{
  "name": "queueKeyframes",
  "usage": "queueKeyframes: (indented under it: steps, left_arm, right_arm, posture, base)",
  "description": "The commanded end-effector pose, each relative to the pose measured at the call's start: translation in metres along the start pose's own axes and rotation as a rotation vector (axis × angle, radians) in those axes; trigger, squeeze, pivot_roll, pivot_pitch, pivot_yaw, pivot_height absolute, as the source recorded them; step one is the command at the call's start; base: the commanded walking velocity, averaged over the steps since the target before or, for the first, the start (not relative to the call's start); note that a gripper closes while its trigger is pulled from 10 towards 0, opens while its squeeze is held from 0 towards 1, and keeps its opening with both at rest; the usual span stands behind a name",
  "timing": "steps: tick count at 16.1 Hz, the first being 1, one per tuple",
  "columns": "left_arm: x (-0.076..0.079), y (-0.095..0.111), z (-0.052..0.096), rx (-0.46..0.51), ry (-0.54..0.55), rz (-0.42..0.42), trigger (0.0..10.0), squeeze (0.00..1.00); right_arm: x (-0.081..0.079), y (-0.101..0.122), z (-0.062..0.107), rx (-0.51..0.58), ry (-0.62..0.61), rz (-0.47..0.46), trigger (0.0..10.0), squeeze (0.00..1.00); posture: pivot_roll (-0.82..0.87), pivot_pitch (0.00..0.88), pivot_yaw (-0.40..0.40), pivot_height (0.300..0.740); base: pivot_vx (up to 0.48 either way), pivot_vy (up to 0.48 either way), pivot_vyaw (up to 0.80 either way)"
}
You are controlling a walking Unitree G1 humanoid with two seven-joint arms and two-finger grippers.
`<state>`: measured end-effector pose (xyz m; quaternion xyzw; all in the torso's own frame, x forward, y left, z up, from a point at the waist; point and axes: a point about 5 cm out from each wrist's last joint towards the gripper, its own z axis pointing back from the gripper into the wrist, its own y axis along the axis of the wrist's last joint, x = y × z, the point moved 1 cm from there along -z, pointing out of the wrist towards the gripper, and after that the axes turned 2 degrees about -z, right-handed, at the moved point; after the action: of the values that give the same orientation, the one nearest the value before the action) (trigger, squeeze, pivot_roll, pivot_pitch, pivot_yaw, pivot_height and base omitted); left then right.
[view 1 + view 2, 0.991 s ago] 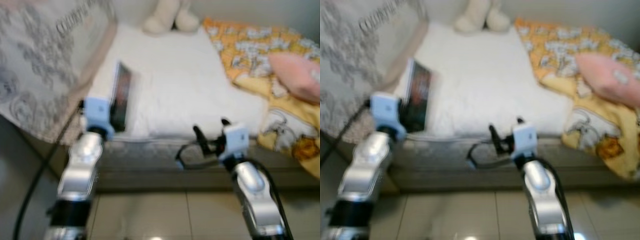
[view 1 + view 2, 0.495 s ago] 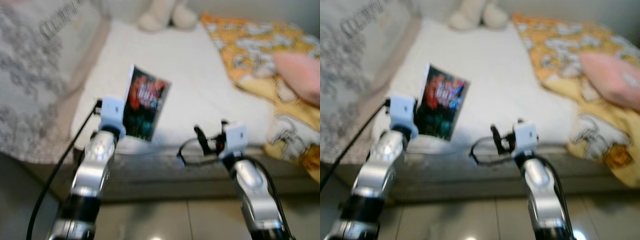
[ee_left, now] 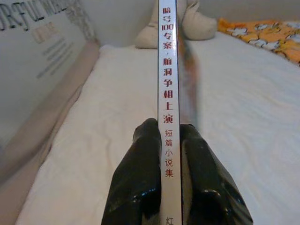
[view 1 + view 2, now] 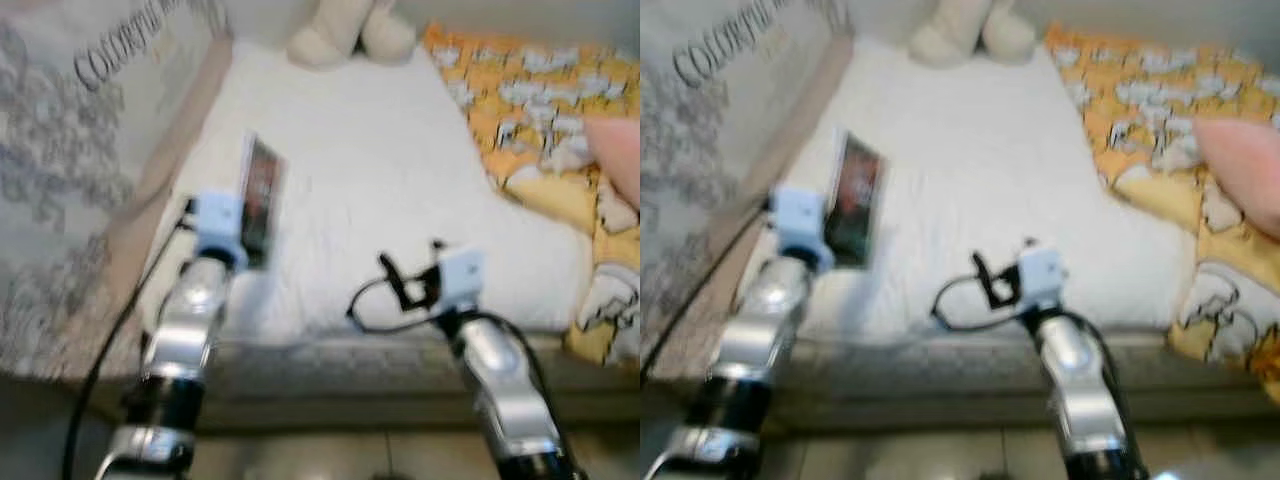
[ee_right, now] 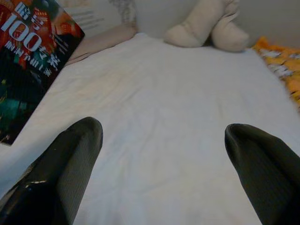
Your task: Clean up the room
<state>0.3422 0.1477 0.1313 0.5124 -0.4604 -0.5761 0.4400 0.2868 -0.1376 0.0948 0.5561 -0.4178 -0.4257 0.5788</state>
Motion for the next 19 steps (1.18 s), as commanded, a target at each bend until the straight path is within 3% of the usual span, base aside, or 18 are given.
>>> queueKeyframes:
  steps: [1,2,4,6,8,10,11,12,13,14,15,17,18,19]
  left_arm:
    - [-0.017,0.015,-0.005,0.056,0.052,-0.019,10.0,0.00]
    - [-0.017,0.016,-0.008,0.057,0.049,-0.021,10.0,0.00]
    - [0.012,0.039,-0.030,0.114,-0.111,-0.026,10.0,0.00]
    - [0.042,0.053,-0.052,0.071,-0.273,0.048,10.0,0.00]
    - [0.054,0.063,-0.063,0.022,-0.343,0.236,10.0,0.00]
    - [0.057,0.054,-0.069,-0.124,-0.381,0.644,10.0,0.00]
    - [0.055,0.037,-0.067,-0.217,-0.337,0.744,10.0,0.00]
    - [0.050,-0.012,-0.053,-0.376,-0.256,0.724,10.0,0.00]
    - [0.048,-0.026,-0.048,-0.422,-0.224,0.708,10.0,0.00]
    - [0.039,-0.053,-0.037,-0.480,-0.141,0.675,10.0,0.00]
    - [0.033,-0.064,-0.032,-0.496,-0.096,0.646,10.0,0.00]
    - [0.021,-0.066,-0.032,-0.471,-0.040,0.592,10.0,0.00]
    - [0.011,-0.057,-0.037,-0.425,-0.003,0.596,10.0,0.00]
    - [0.000,-0.047,-0.043,-0.383,0.020,0.543,10.0,0.00]
  right_arm:
    - [-0.007,0.003,-0.002,0.012,0.021,-0.012,10.0,0.00]
    - [-0.006,0.003,-0.001,0.011,0.022,-0.010,10.0,0.00]
    - [-0.007,0.003,0.003,0.006,0.030,-0.001,10.0,0.00]
    - [-0.007,0.004,0.008,0.004,0.027,0.013,10.0,0.00]
    - [-0.004,0.006,0.016,0.002,0.013,0.022,10.0,0.00]
    - [-0.001,0.006,0.024,-0.009,-0.003,0.032,10.0,0.00]
    - [0.000,0.005,0.031,-0.018,-0.013,0.035,10.0,0.00]
    - [0.000,0.005,0.043,-0.041,-0.024,0.038,10.0,0.00]
    - [0.000,0.005,0.047,-0.049,-0.025,0.040,10.0,0.00]
    - [0.000,0.008,0.056,-0.061,-0.018,0.053,10.0,0.00]
    - [0.000,0.013,0.064,-0.068,-0.010,0.069,10.0,0.00]
    - [0.004,0.019,0.078,-0.083,-0.017,0.095,10.0,0.00]
    - [0.007,0.023,0.085,-0.090,-0.034,0.099,10.0,0.00]
    - [0.008,0.025,0.090,-0.099,-0.037,0.101,10.0,0.00]
  posture:
    - [-0.11,0.000,0.013,0.740]
    - [-0.12,0.000,0.012,0.740]
    - [-0.14,0.001,0.012,0.740]
    - [-0.19,0.015,0.018,0.740]
    - [-0.24,0.034,0.027,0.740]
    - [-0.29,0.051,0.033,0.740]
    - [-0.30,0.062,0.033,0.740]
    - [-0.34,0.106,0.027,0.740]
    - [-0.34,0.106,0.027,0.740]
    - [-0.40,0.162,0.009,0.740]
    - [-0.44,0.185,-0.004,0.740]
    - [-0.47,0.214,-0.021,0.740]
    - [-0.48,0.221,-0.028,0.740]
    - [-0.48,0.233,-0.039,0.740]
  base:
    - [0.458,0.000,0.00]
    - [0.454,0.000,0.00]
    - [0.448,0.000,0.00]
    - [0.223,0.000,0.00]
    - [0.000,0.000,0.00]
    - [0.000,0.000,0.00]
    - [0.000,0.000,0.00]
    - [0.000,0.000,0.00]
    - [0.000,0.000,0.00]
    - [0.000,0.000,0.00]
    - [0.000,0.000,0.00]
    - [0.000,0.000,0.00]
    - [0.000,0.000,0.00]
    - [0.000,0.000,0.00]
